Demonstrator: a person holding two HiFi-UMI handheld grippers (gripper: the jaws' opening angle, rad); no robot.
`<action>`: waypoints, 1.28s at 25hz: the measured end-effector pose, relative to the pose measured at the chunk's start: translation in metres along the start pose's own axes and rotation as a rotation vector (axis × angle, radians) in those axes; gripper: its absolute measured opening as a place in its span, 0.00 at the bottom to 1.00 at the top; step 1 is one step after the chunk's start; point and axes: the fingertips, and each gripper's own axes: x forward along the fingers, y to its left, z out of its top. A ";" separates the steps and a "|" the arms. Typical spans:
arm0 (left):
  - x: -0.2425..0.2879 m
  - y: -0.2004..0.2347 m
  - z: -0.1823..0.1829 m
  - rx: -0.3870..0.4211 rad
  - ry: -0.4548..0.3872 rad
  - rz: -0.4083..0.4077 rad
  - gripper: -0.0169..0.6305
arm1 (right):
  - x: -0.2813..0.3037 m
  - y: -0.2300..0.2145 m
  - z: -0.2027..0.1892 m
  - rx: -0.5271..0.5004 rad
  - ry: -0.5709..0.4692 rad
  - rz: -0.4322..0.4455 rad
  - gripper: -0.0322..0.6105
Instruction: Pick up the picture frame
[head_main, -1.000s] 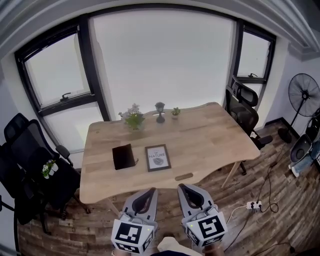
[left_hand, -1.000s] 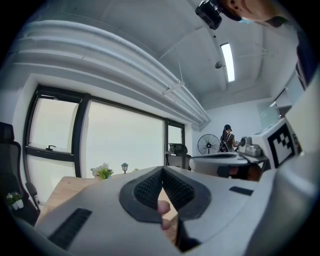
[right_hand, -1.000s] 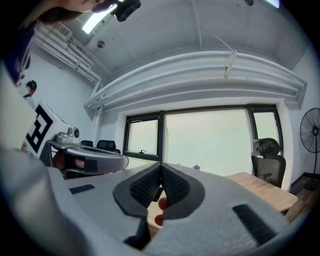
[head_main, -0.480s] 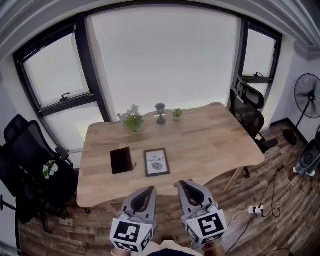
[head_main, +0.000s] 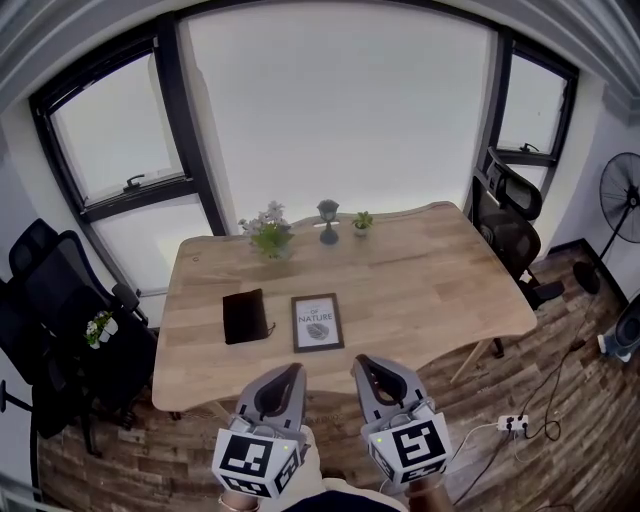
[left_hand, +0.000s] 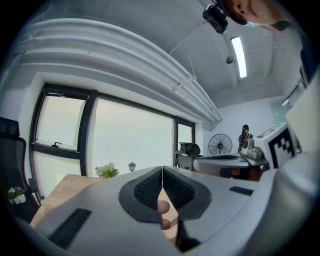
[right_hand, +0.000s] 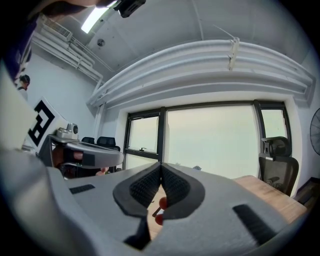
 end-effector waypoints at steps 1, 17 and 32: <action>0.003 0.002 0.000 -0.001 0.000 0.001 0.03 | 0.003 -0.001 -0.001 -0.002 0.004 0.002 0.05; 0.061 0.030 -0.003 -0.014 0.024 -0.024 0.04 | 0.058 -0.034 -0.017 0.021 0.051 0.011 0.05; 0.120 0.076 -0.016 -0.052 0.067 -0.065 0.11 | 0.129 -0.058 -0.045 0.035 0.159 0.018 0.05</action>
